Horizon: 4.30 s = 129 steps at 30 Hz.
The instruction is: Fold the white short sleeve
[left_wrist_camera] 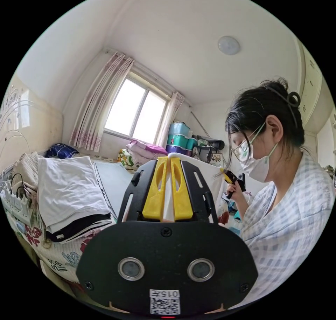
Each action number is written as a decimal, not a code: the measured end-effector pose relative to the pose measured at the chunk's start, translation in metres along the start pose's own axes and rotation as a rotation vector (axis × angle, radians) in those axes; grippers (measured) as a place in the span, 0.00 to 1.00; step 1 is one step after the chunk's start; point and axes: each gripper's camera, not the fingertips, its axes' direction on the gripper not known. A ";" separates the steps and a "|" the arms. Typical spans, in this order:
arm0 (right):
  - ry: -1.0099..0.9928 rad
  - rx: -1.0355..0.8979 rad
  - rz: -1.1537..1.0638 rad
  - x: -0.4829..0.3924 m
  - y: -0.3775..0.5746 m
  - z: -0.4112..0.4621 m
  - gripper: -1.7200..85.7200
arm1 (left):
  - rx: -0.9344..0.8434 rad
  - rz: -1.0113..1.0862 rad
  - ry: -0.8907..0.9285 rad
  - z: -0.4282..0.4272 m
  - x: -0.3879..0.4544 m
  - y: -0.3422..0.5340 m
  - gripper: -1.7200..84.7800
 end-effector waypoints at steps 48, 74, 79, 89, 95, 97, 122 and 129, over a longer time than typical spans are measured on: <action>0.083 -1.008 -0.331 0.217 0.152 0.248 0.11 | -0.915 0.315 0.257 0.500 0.002 0.145 0.14; 0.505 -0.976 -0.440 0.257 0.023 0.391 0.02 | -0.889 0.230 -0.169 0.657 -0.120 0.084 0.03; 0.593 -0.624 -0.154 0.278 -0.086 0.460 0.10 | -0.475 -0.184 -0.379 0.645 -0.195 0.033 0.08; 0.480 -0.915 0.064 0.290 -0.018 0.262 0.13 | -0.773 -0.193 -0.203 0.361 -0.122 0.239 0.11; 0.559 -0.960 0.368 0.297 -0.002 0.164 0.15 | -0.825 -0.521 -0.343 0.233 -0.127 0.333 0.14; 0.574 -0.995 0.396 0.296 -0.002 0.160 0.16 | -0.820 -0.584 -0.318 0.220 -0.129 0.353 0.14; 0.476 -1.084 0.516 0.305 -0.072 0.169 0.05 | -0.771 -0.642 -0.250 0.202 -0.108 0.395 0.01; 0.518 -1.074 0.457 0.286 -0.074 0.154 0.01 | -0.828 -0.573 -0.265 0.216 -0.092 0.381 0.01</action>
